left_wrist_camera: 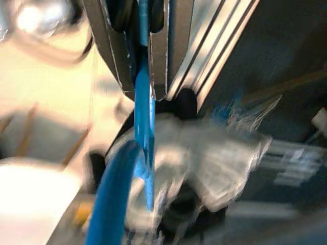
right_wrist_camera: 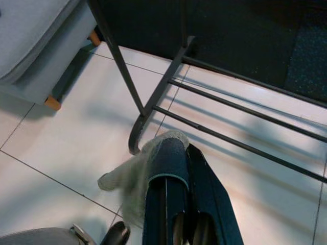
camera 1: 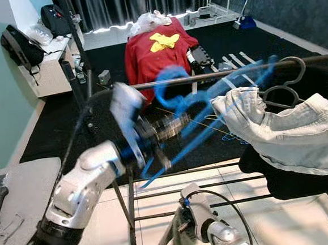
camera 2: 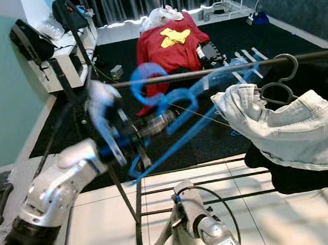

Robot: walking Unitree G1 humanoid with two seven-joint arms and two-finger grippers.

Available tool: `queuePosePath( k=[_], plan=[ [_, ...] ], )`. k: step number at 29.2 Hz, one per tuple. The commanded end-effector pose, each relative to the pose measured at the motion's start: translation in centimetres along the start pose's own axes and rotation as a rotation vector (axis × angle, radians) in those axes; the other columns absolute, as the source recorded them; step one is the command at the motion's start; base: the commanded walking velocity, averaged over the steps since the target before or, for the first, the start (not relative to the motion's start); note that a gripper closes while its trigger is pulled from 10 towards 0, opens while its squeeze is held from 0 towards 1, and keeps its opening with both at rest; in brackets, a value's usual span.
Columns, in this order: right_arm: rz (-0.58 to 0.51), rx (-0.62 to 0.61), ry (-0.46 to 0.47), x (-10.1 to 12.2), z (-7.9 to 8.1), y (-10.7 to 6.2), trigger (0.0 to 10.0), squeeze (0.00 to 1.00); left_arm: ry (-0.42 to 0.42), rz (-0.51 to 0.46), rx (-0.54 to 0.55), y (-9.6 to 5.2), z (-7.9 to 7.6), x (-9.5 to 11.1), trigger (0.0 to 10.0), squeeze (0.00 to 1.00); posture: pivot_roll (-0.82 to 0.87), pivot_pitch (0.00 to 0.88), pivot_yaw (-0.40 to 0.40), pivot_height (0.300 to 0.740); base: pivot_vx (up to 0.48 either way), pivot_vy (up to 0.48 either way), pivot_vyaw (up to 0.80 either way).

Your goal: Hang hanger

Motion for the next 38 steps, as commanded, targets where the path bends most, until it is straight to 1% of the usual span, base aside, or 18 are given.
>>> queuePosePath(
  k=[1,3,4,7,8,9,10,11,12,13,15,20,24,27,28,31,35,38],
  plan=[
    [-0.036,-0.022,0.013,0.0,-1.1,-0.6,0.0,0.0,0.013,0.124,0.116,-1.0,2.0,-1.8,0.0,0.0,-0.09,0.065,0.055,0.74,0.0,0.0,0.0],
    [-0.041,-0.025,0.01,0.0,-1.3,-0.6,0.0,0.0,0.013,0.178,0.162,-1.3,2.7,-2.5,0.0,0.0,-0.09,0.065,0.055,0.74,0.0,0.0,0.0],
    [-0.043,-0.027,0.007,0.1,-1.3,-0.6,0.0,0.0,0.042,0.209,0.234,-1.3,3.8,-3.0,0.0,0.0,-0.09,0.066,0.057,0.74,0.0,0.0,0.0],
    [-0.045,-0.03,0.004,0.2,-1.3,-0.6,0.0,0.0,0.065,0.234,0.282,-1.5,4.5,-3.3,0.0,0.0,-0.09,0.066,0.057,0.74,0.0,0.0,0.0],
    [-0.049,-0.034,0.001,0.3,-1.4,-0.5,0.0,0.0,0.073,0.237,0.389,-1.4,5.9,-3.4,0.0,0.0,-0.09,0.065,0.055,0.74,0.0,0.0,0.0],
    [-0.058,-0.041,0.001,0.6,-1.5,-0.4,0.0,0.0,0.043,0.216,0.509,-1.3,7.4,-3.4,0.0,0.0,-0.09,0.064,0.057,0.74,0.0,0.0,0.0],
    [-0.071,-0.052,0.007,0.9,-1.6,-0.3,0.0,0.0,-0.015,0.154,0.607,-1.0,8.6,-2.9,0.0,0.0,-0.1,0.064,0.06,0.74,0.0,0.0,0.0],
    [-0.071,-0.052,0.007,0.9,-1.6,-0.3,0.0,0.0,-0.015,0.154,0.607,-1.0,8.6,-2.9,0.0,0.0,-0.1,0.064,0.06,0.74,0.0,0.0,0.0],
    [-0.081,-0.059,0.012,1.1,-1.6,-0.3,0.0,0.0,-0.092,0.07,0.686,-0.7,9.6,-2.2,0.0,0.0,-0.1,0.064,0.062,0.74,0.0,0.0,0.0],
    [-0.081,-0.059,0.012,1.1,-1.6,-0.3,0.0,0.0,-0.092,0.07,0.686,-0.7,9.6,-2.2,0.0,0.0,-0.1,0.064,0.062,0.74,0.0,0.0,0.0],
    [-0.092,-0.064,0.018,1.3,-1.7,-0.2,0.0,0.0,-0.202,-0.045,0.745,-0.3,10.6,-1.3,0.0,0.0,-0.1,0.065,0.065,0.74,0.0,0.0,0.0],
    [-0.098,-0.061,0.02,1.2,-1.5,-0.3,0.0,0.0,-0.244,-0.104,0.827,-0.8,11.6,-0.7,0.0,0.0,-0.11,0.064,0.068,0.74,0.0,0.0,0.0],
    [-0.099,-0.059,0.023,1.1,-1.5,-0.3,0.0,0.0,-0.261,-0.078,0.883,-1.2,12.3,-1.4,0.0,0.0,-0.11,0.062,0.063,0.74,0.0,0.0,0.0],
    [-0.101,-0.051,0.019,1.2,-1.5,-0.3,0.0,0.0,-0.299,0.044,0.973,-1.6,13.3,-3.8,0.0,0.0,-0.1,0.058,0.059,0.74,0.0,0.0,0.0],
    [-0.101,-0.051,0.019,1.2,-1.5,-0.3,0.0,0.0,-0.299,0.044,0.973,-1.6,13.3,-3.8,0.0,0.0,-0.1,0.058,0.059,0.74,0.0,0.0,0.0],
    [-0.109,-0.049,0.013,1.4,-1.7,-0.3,0.0,0.0,-0.326,0.132,1.032,-1.9,14.2,-5.7,0.0,0.0,-0.1,0.056,0.062,0.74,0.0,0.0,0.0],
    [-0.12,-0.051,0.009,1.4,-1.8,-0.4,0.0,0.0,-0.321,0.099,1.076,-1.9,15.1,-5.5,0.0,0.0,-0.1,0.055,0.063,0.74,0.0,0.0,0.0],
    [-0.125,-0.052,0.01,1.4,-1.8,-0.5,0.0,0.0,-0.326,0.071,1.063,-1.5,15.2,-5.1,0.0,0.0,-0.11,0.057,0.063,0.74,0.0,0.0,0.0]
  ],
)
Point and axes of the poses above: a point about 5 cm out from each wrist's last joint towards the gripper, its own y axis pointing out of the wrist towards the gripper, its own x axis along the axis of the wrist's last joint, z = x × y, the point moved 4 cm from there along y, pointing out of the wrist towards the gripper, and after that the axes turned 9 degrees about -y, right-handed, at the moved point
